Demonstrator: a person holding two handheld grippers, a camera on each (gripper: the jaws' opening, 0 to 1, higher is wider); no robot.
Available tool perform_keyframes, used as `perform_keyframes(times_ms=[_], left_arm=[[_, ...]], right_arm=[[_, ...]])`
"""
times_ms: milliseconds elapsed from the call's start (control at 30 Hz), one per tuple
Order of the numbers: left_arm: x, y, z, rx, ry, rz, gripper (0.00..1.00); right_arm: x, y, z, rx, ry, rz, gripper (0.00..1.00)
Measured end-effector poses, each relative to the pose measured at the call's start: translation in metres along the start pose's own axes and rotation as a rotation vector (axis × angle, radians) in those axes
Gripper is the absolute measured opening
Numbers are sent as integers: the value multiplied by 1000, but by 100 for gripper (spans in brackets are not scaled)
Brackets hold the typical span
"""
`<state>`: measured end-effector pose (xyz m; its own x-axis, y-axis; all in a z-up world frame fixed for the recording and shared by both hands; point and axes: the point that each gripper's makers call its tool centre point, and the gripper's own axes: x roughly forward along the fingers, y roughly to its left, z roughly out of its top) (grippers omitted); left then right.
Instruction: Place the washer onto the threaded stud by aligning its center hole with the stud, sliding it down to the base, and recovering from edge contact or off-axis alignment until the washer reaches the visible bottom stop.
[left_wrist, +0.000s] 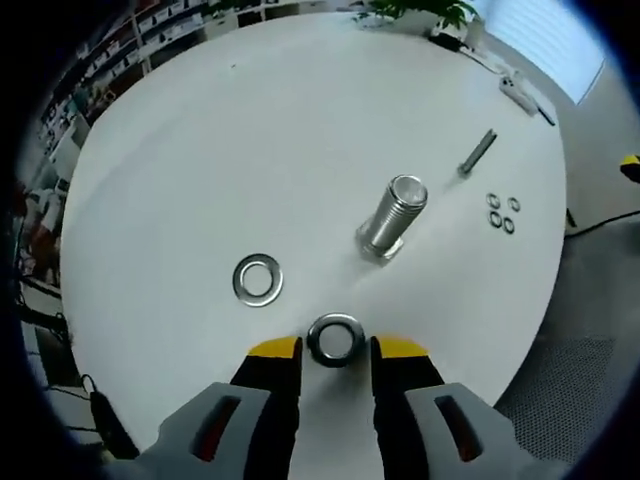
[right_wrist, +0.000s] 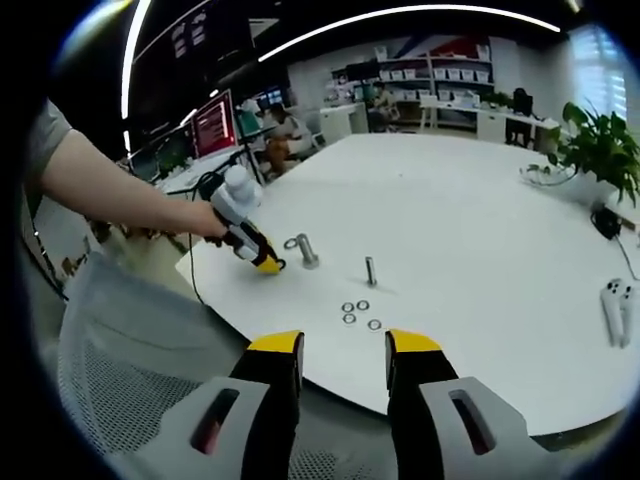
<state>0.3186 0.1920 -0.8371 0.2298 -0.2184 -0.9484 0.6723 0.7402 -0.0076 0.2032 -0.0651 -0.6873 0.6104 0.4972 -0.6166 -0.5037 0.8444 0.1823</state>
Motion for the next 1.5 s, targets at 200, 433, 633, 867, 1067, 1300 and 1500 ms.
perform_keyframes(times_ms=[200, 433, 633, 867, 1067, 1300, 1500], left_arm=[[3, -3, 2, 18, 43, 10, 21], [2, -4, -3, 65, 84, -17, 20], [-2, -8, -14, 91, 144, -49, 21], [-1, -13, -13, 90, 172, -68, 29], [0, -11, -14, 146, 190, -36, 26], [-1, -11, -15, 140, 176, -24, 26], [-1, -8, -14, 100, 122, -25, 21]], right_arm=[[0, 1, -1, -6, 4, 2, 35], [0, 1, 0, -4, 1, 4, 35], [1, 1, 0, -2, -1, 5, 35], [1, 2, 0, -3, -3, 9, 35], [1, 2, 0, -2, -3, 9, 34], [1, 3, 0, -4, -2, 11, 34], [1, 2, 0, -6, 2, 11, 34]])
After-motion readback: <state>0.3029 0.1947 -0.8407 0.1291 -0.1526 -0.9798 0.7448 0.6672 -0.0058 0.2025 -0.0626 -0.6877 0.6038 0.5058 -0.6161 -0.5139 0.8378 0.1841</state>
